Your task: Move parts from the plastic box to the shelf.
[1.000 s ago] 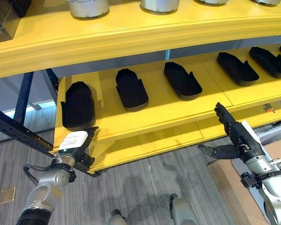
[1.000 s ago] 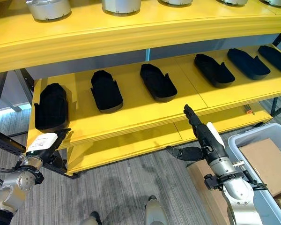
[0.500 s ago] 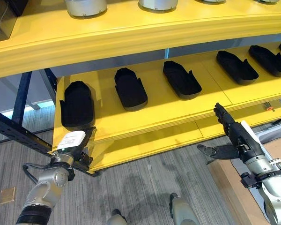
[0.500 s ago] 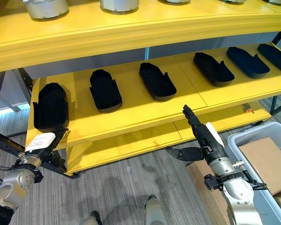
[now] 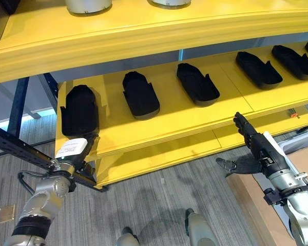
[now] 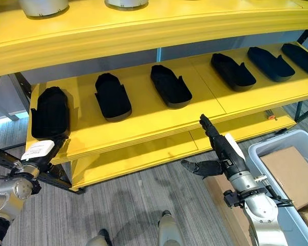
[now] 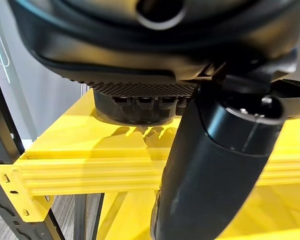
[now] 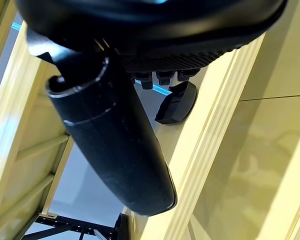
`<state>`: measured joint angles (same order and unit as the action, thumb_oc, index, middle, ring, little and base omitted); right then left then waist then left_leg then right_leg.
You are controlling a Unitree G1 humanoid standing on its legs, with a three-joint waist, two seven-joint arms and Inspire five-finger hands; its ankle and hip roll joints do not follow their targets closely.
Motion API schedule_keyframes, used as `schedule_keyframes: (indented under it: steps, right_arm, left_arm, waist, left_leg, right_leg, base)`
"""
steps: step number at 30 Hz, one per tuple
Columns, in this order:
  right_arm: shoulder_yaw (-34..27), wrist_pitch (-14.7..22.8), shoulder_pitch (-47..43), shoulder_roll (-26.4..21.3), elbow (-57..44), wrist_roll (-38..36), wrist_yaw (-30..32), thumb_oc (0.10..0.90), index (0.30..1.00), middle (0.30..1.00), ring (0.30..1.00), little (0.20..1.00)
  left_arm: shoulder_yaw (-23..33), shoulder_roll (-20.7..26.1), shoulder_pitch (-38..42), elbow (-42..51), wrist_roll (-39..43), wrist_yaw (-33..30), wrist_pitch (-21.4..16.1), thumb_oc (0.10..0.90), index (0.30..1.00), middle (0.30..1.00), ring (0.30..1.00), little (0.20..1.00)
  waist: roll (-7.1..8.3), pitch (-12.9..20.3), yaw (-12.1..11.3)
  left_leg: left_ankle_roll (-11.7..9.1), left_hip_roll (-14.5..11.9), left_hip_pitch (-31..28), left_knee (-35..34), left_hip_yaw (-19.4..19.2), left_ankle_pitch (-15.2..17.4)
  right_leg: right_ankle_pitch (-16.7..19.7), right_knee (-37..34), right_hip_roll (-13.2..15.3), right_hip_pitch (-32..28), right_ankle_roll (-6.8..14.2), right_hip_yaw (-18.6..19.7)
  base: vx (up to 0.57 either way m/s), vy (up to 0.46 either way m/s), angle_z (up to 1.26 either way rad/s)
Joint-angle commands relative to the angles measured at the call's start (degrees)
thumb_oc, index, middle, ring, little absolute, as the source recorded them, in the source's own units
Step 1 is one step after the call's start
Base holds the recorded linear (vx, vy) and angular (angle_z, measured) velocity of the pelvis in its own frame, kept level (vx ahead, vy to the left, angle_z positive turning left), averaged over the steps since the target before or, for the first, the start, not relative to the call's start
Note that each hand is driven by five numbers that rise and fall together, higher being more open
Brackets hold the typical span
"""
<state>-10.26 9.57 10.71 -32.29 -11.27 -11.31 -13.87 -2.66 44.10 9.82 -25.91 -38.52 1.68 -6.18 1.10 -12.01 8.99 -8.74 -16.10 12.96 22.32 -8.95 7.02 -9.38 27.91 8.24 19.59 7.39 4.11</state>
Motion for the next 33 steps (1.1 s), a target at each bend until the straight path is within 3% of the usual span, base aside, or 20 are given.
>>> schedule_keyframes:
  steps: [1, 33]
  right_arm:
    - [-3.77, 4.4, -2.89, -1.49, -5.87, -1.62, 1.04, 0.9, 1.0, 1.0, 1.0, 1.0]
    - [-3.5, 4.89, -2.91, -1.98, -5.89, -1.91, 1.1, 0.9, 1.0, 1.0, 1.0, 1.0]
  left_arm:
    - [-0.28, 5.6, 7.04, -0.32, 1.16, -1.93, 0.5, 0.9, 1.0, 1.0, 1.0, 1.0]
    - [-4.19, 7.05, 13.99, -6.88, 2.66, -2.46, 0.88, 0.9, 1.0, 1.0, 1.0, 1.0]
  waist:
    - [0.87, 4.05, 0.32]
    - [0.98, 4.18, 0.97]
  left_leg:
    - [1.44, -1.62, 5.87, 2.75, 4.23, -2.45]
    - [1.29, -1.83, 6.11, 3.06, 4.09, -2.63]
  right_leg:
    - [0.63, -3.83, 3.39, -4.96, 0.83, -1.12]
    - [0.7, -3.42, 3.19, -4.26, 0.93, -0.47]
  base:
    - [0.0, 0.0, 0.0]
    - [0.0, 0.0, 0.0]
